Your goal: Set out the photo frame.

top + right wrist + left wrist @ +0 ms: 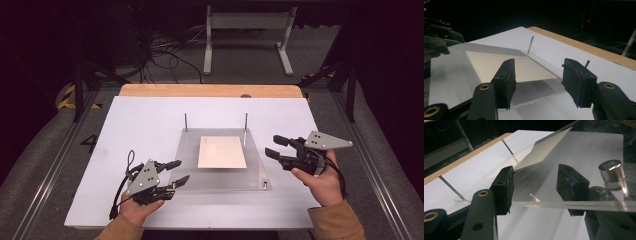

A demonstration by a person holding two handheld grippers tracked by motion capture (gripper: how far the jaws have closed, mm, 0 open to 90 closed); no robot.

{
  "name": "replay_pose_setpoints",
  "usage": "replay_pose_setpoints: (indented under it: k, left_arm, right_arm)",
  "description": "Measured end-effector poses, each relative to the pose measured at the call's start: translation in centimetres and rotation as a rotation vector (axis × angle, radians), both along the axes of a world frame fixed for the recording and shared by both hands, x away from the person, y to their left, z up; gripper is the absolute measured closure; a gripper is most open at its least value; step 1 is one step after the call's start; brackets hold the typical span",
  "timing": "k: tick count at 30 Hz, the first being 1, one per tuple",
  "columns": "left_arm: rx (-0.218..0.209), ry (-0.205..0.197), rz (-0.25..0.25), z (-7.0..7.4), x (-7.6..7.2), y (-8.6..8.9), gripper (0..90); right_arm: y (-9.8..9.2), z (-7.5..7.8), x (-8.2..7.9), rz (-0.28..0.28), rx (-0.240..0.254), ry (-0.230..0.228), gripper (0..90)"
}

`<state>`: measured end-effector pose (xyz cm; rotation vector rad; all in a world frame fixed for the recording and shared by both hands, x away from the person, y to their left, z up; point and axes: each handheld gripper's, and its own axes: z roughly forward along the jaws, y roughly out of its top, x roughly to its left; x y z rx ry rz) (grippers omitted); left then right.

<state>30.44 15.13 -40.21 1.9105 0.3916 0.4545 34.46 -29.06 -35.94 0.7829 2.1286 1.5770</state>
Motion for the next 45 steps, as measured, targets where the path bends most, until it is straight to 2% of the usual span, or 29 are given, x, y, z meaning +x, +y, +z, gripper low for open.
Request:
replay_pose_setpoints:
  k: [6, 9, 20, 23, 28, 33, 37, 39, 45]
  left_arm:
    - [-0.013, 0.01, -0.024, 0.6, 0.2, 0.2, 47.8]
    - [-0.015, 0.012, -0.029, 0.8, 0.3, 0.3, 48.0]
    - [-0.027, 0.026, -0.028, 1.1, 0.6, 0.3, 48.0]
    - [-0.029, 0.026, -0.029, 1.2, 0.7, 0.3, 48.0]
    - [-0.029, 0.028, -0.029, 1.3, 0.7, 0.2, 48.0]
    - [-0.029, 0.027, -0.034, 1.3, 0.7, 0.2, 48.0]
    - [-0.03, 0.03, -0.035, 1.3, 0.7, 0.1, 48.0]
    - [-0.03, 0.029, -0.036, 1.3, 0.7, 0.1, 48.0]
    - [-0.033, 0.033, -0.044, 1.2, 0.7, -0.2, 48.2]
  right_arm:
    - [-0.9, 0.5, -2.4, 0.029, 0.005, -0.024, 40.6]
    - [-1.5, 0.8, -3.6, 0.048, -0.012, -0.046, 39.3]
    - [-2.2, 0.1, -4.7, 0.153, -0.111, -0.066, 38.3]
    - [-1.5, -0.4, -5.0, 0.204, -0.153, -0.09, 35.4]
    - [-0.5, -0.9, -4.8, 0.21, -0.198, -0.123, 30.1]
    - [0.4, -1.5, -4.5, 0.199, -0.176, -0.155, 27.3]
    - [1.7, -1.8, -4.3, 0.202, -0.152, -0.198, 29.4]
    - [1.9, -1.8, -4.2, 0.203, -0.148, -0.205, 30.1]
    - [2.8, -2.1, -3.7, 0.214, -0.147, -0.226, 40.8]
